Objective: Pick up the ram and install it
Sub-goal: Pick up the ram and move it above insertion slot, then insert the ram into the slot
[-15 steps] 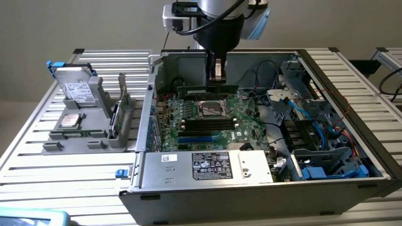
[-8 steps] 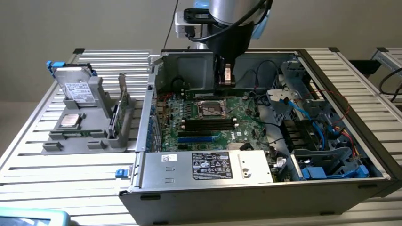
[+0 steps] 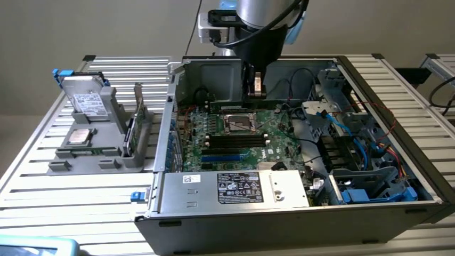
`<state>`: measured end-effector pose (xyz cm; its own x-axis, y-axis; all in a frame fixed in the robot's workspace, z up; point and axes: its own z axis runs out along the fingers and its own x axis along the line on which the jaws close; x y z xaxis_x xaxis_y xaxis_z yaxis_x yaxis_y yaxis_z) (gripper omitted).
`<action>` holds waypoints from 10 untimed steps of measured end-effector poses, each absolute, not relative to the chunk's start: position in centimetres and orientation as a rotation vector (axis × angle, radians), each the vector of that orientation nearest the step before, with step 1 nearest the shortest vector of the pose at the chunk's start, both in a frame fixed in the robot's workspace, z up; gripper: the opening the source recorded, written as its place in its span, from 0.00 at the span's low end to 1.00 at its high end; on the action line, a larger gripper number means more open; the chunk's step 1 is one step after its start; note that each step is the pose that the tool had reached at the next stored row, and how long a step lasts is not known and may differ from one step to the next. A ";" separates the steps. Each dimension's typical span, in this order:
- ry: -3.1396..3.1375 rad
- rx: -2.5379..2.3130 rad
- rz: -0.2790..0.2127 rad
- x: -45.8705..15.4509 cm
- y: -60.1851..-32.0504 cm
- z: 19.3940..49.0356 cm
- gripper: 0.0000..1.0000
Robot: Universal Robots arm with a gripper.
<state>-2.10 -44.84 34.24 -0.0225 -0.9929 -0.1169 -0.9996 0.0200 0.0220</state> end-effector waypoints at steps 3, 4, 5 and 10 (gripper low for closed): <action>2.194 -2.147 0.150 -2.1 -44.8 34.2 0.14; 2.194 -2.147 0.150 -2.1 -44.8 34.2 0.14; 2.194 -2.147 0.150 -2.1 -44.8 34.2 0.14; 2.194 -2.147 0.150 -2.1 -44.8 34.2 0.14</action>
